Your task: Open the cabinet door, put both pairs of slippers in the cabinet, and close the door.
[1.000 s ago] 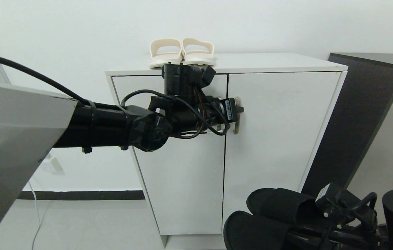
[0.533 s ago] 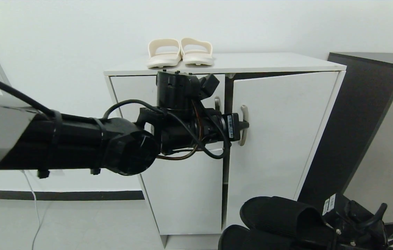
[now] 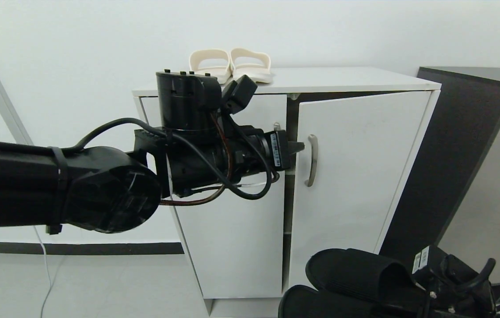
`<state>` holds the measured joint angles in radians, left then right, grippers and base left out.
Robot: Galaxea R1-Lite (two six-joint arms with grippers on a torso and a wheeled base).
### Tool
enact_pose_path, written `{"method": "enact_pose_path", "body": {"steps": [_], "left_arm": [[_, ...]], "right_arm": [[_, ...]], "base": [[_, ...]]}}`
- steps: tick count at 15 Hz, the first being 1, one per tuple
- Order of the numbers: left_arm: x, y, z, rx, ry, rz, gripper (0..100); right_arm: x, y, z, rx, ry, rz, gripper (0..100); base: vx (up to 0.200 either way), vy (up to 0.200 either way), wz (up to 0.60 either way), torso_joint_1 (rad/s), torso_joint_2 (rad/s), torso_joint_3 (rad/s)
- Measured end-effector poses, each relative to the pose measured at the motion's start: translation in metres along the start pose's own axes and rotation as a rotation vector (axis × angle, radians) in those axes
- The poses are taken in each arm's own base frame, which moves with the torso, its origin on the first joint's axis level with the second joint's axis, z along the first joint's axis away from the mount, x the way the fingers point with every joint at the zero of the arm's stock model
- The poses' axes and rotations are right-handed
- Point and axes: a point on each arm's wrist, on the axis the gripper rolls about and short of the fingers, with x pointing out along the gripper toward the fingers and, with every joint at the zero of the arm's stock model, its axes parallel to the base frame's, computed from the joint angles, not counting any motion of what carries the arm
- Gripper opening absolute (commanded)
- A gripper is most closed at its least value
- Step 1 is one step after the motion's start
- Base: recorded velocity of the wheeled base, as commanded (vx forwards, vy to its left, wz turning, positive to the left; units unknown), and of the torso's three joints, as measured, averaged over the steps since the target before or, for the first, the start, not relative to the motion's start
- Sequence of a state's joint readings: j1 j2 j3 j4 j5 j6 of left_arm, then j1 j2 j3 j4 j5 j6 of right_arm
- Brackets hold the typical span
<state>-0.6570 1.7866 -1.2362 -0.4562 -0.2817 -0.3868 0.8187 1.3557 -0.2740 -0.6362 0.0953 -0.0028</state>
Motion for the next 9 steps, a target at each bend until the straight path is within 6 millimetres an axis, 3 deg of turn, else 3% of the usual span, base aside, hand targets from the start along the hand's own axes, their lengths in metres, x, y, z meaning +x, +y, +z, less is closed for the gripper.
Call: {"method": "enact_pose_path", "body": {"steps": [4,9], "left_arm": [[-0.001,0.014,0.006,-0.027,-0.03,0.034,0],[0.023,0.033,0.009,-0.049,-0.048,0.052,0]], "right_arm": [[0.0,0.0,0.0,-0.003,-0.001,0.0,0],[0.0,0.0,0.001,-0.006,-0.002,0.0,0]], "base": [[0.0,0.0,0.0,0.0,0.0,0.0],[0.0,0.0,0.0,0.0,0.0,0.0]]}}
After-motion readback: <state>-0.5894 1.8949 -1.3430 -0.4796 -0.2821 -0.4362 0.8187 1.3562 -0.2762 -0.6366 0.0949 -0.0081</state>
